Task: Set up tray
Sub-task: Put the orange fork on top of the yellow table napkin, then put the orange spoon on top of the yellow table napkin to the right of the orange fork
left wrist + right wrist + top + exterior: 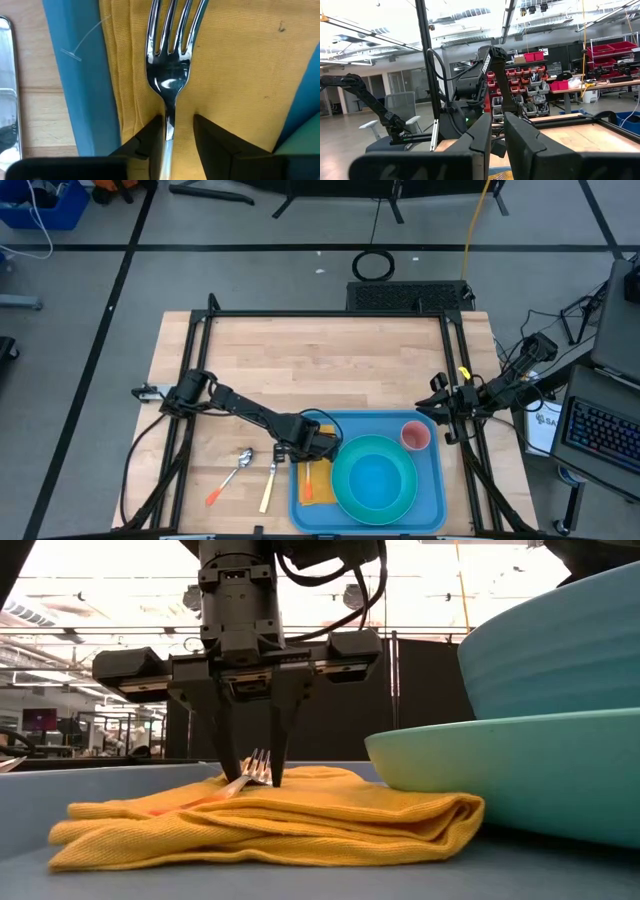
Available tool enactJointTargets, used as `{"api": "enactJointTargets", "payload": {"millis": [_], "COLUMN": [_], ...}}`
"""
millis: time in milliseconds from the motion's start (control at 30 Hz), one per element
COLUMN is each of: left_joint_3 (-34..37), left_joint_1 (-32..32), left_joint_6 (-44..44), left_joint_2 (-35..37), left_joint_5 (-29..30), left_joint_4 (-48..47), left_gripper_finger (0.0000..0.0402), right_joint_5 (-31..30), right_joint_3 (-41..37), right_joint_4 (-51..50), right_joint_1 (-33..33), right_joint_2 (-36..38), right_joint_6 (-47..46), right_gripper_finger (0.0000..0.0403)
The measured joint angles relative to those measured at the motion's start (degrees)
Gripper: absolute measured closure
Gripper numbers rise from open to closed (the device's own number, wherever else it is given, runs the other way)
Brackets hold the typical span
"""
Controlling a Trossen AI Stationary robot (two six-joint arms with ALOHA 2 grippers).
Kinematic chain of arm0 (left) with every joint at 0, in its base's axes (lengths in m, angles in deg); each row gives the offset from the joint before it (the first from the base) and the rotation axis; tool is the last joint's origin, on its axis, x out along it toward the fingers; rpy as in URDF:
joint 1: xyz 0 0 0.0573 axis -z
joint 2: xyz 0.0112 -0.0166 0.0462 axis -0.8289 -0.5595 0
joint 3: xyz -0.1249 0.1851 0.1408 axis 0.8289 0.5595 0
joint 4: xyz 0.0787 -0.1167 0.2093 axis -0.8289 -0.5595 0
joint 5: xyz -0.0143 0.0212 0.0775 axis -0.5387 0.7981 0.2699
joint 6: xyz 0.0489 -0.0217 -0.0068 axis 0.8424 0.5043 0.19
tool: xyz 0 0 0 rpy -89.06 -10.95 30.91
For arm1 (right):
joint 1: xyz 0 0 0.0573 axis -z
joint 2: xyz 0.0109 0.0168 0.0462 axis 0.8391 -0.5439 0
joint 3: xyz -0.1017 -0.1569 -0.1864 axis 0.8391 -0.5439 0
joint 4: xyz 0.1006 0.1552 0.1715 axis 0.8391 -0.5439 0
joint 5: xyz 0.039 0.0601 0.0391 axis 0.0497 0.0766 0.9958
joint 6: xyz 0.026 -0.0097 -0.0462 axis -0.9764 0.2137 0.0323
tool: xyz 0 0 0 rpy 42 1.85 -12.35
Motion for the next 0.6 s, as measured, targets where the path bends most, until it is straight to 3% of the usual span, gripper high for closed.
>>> {"api": "enactJointTargets", "payload": {"millis": [600], "left_joint_3": [0.02], "left_joint_1": [0.13], "left_joint_6": [1.68], "left_joint_2": [0.72], "left_joint_5": [1.07], "left_joint_4": [-1.05], "left_gripper_finger": [0.0286], "right_joint_5": [0.00], "right_joint_3": [0.00], "right_joint_4": [0.00], "right_joint_1": [-0.02], "right_joint_2": [0.00], "right_joint_6": [0.00], "right_gripper_finger": [0.0360]}}
